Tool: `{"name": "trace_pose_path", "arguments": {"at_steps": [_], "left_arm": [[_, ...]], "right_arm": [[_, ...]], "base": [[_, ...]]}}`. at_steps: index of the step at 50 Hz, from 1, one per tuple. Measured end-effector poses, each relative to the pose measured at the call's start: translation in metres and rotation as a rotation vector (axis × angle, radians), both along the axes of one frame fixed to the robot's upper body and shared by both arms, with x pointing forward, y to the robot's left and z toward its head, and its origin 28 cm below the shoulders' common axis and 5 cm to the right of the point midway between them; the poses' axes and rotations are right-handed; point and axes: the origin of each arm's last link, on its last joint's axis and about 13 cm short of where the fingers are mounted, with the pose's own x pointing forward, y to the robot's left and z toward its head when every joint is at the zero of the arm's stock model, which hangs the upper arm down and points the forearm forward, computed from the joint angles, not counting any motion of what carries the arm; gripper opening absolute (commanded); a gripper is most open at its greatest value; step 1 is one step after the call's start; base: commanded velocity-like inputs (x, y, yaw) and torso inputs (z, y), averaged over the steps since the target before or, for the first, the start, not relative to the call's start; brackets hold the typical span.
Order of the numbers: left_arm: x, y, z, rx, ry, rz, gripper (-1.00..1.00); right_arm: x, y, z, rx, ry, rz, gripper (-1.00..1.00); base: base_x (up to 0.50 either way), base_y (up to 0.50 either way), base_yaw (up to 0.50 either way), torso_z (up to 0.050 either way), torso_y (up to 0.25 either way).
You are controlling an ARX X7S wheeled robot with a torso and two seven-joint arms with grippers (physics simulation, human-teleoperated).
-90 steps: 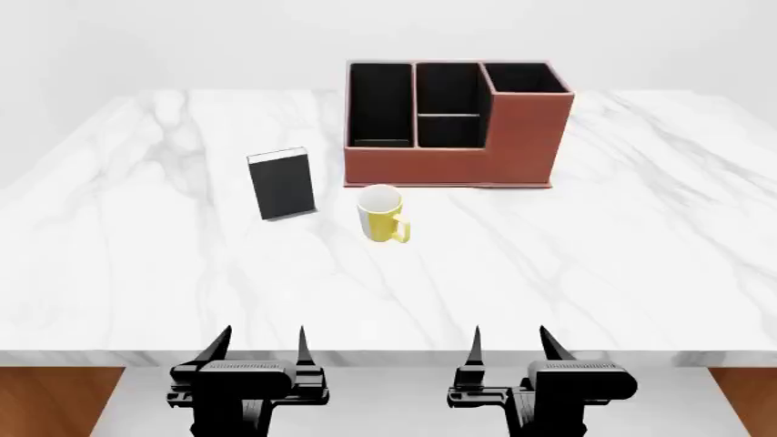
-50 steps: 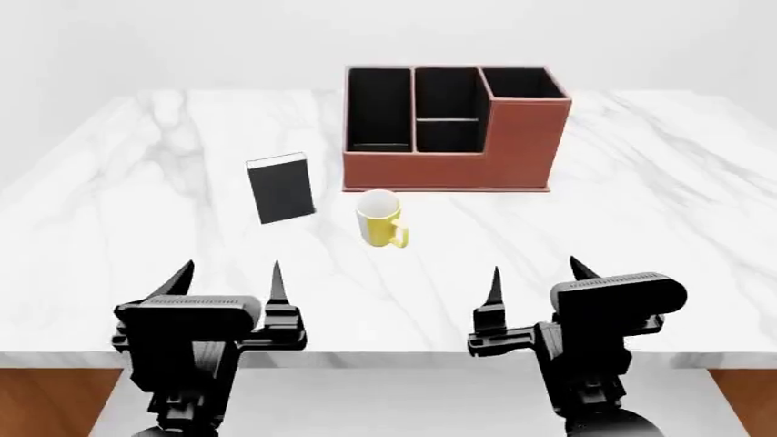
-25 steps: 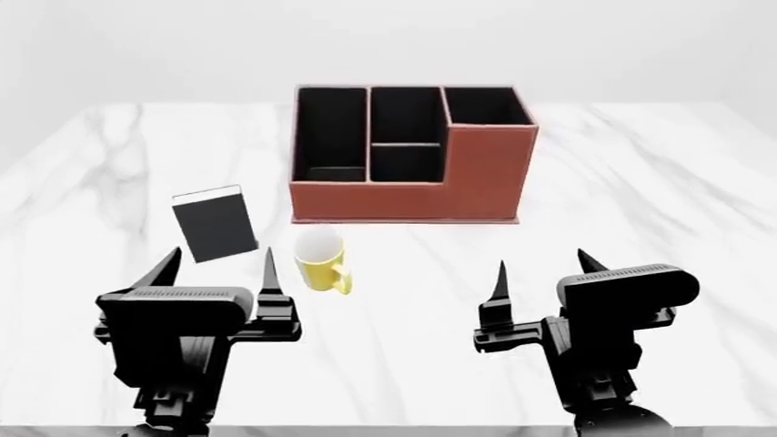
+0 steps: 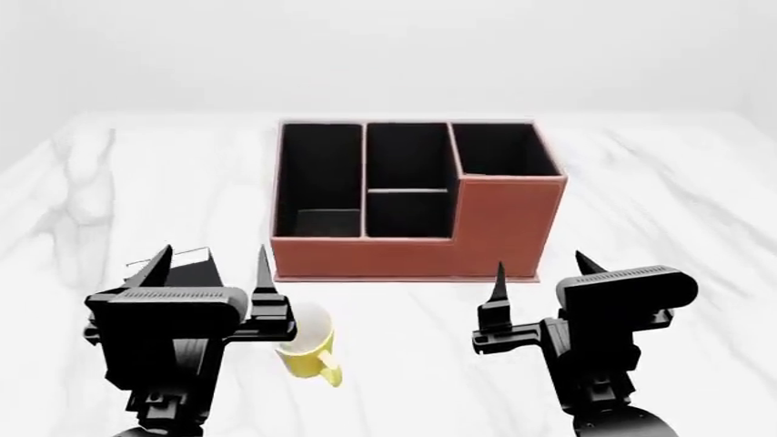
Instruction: Pick up the yellow and white mug and place it to the right of the caddy.
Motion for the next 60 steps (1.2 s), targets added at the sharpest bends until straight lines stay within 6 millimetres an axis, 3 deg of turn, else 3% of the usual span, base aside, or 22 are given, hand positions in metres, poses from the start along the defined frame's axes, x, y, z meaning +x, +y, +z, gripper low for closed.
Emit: {"name": "trace_pose_path", "arguments": {"at_steps": [14,43,60], "left_arm": [[-0.001,0.000,0.002,0.001,-0.007,0.006,1.00],[-0.003,0.001,0.004,0.020,-0.018,0.033,1.00],[-0.003,0.003,0.007,0.021,-0.021,0.054,1.00]], "right_arm": [[0.000,-0.001,0.000,0.006,0.000,-0.001,1.00],[-0.003,0.003,0.000,-0.020,0.031,0.044,1.00],[-0.011,0.008,0.005,-0.019,0.080,0.189,1.00]], "base": [[0.50,-0.08,0.00,0.000,0.001],[0.00,0.00,0.00,0.000,0.000],[0.00,0.00,0.00,0.000,0.000]]}}
